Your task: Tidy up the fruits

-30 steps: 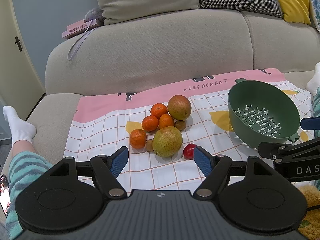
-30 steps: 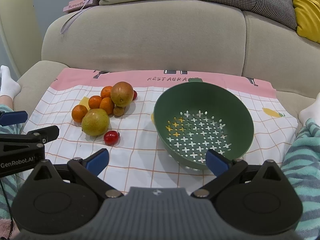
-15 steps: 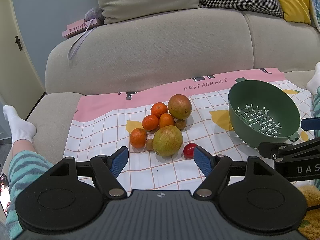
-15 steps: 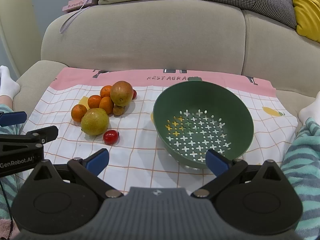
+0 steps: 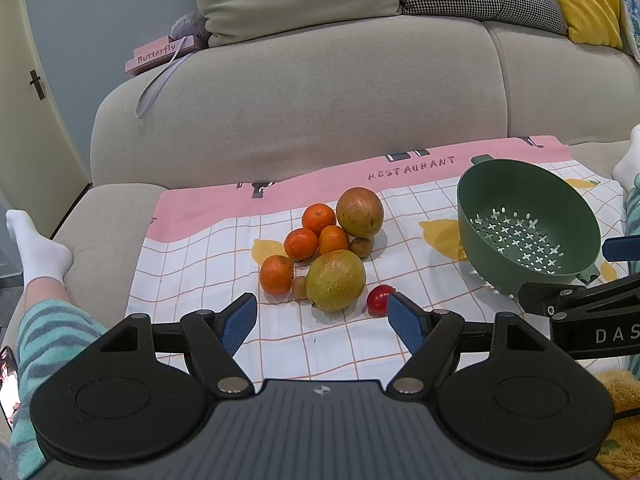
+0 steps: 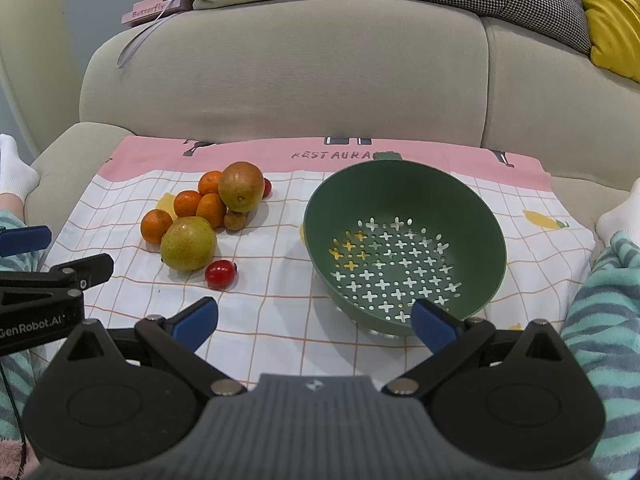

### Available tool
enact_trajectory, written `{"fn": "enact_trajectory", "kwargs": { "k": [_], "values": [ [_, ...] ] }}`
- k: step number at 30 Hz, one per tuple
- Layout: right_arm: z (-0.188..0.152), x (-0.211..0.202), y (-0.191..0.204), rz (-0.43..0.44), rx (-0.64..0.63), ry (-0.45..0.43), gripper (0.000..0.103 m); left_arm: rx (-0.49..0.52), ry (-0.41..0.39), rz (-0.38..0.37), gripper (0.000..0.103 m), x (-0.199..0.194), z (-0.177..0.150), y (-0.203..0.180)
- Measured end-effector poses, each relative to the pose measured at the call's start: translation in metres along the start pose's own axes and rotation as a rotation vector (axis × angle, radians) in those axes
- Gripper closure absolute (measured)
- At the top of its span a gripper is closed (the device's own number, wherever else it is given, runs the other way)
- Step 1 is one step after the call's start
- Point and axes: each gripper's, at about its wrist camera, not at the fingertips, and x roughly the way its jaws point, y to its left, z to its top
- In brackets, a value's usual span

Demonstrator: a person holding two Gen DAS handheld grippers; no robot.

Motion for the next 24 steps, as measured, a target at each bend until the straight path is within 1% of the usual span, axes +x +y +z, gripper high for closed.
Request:
{"fn": "enact_trajectory", "kwargs": {
  "k": [5,8,12,14,16,17,19,22,23,24],
  "values": [
    [0.001,0.002,0.000,-0.001,0.004,0.009,0.004,-0.006,0.004,-0.006,0.016,0.000,-0.004,0.001],
    [0.002,0.004,0.000,0.004,0.011,0.009,0.004,-0.013,0.001,-0.022,0.016,0.001,-0.004,0.002],
    [0.002,0.002,0.005,0.014,0.013,-0.049,0.004,-0.028,0.006,-0.043,0.016,0.005,-0.001,0.008],
    [0.002,0.003,0.007,0.041,0.001,-0.076,0.004,-0.039,0.019,-0.053,0.016,0.008,0.000,0.011],
    [0.004,0.006,0.011,0.063,-0.020,-0.084,0.004,-0.055,0.023,-0.069,0.016,0.011,0.001,0.016],
    [0.004,0.008,0.013,0.069,-0.030,-0.082,0.004,-0.066,0.024,-0.077,0.017,0.013,0.000,0.019],
    [0.004,0.014,0.017,0.091,-0.043,-0.083,0.004,-0.088,0.025,-0.095,0.023,0.017,0.001,0.024],
    [0.004,0.022,0.021,0.110,-0.049,-0.092,0.005,-0.110,0.036,-0.124,0.026,0.024,0.002,0.031],
    [0.005,0.024,0.023,0.113,-0.054,-0.094,0.007,-0.117,0.040,-0.125,0.026,0.026,0.002,0.033],
    [0.007,0.027,0.025,0.110,-0.061,-0.098,0.013,-0.119,0.038,-0.130,0.029,0.029,0.003,0.035]
  ]
}}
